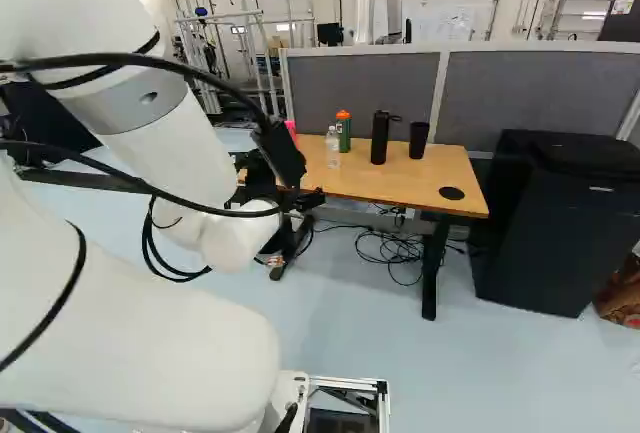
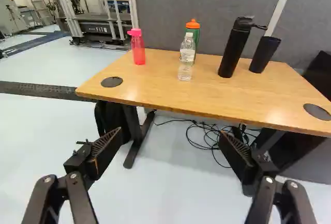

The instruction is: Pick up the green bottle from the table

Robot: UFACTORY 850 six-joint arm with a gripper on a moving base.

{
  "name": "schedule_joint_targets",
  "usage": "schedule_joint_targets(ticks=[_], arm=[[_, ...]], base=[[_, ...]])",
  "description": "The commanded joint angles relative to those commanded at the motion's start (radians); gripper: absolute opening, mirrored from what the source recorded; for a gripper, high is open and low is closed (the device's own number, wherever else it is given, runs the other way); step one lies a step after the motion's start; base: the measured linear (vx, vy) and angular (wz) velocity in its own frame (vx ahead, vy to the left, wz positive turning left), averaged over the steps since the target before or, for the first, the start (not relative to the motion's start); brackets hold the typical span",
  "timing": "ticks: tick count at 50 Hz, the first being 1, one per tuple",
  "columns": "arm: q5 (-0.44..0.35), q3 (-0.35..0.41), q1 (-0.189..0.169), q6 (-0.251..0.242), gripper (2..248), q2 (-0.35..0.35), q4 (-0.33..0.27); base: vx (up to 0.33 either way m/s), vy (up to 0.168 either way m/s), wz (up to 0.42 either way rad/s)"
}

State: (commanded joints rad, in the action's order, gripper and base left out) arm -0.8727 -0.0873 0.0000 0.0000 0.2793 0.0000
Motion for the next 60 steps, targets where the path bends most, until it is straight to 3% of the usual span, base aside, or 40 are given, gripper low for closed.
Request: schedule_joint_targets(ticks=[60], arm=[[0.0,0.0,0.0,0.0,247,0.0,0.0]], base=[[0.139,0.002,-0.007]])
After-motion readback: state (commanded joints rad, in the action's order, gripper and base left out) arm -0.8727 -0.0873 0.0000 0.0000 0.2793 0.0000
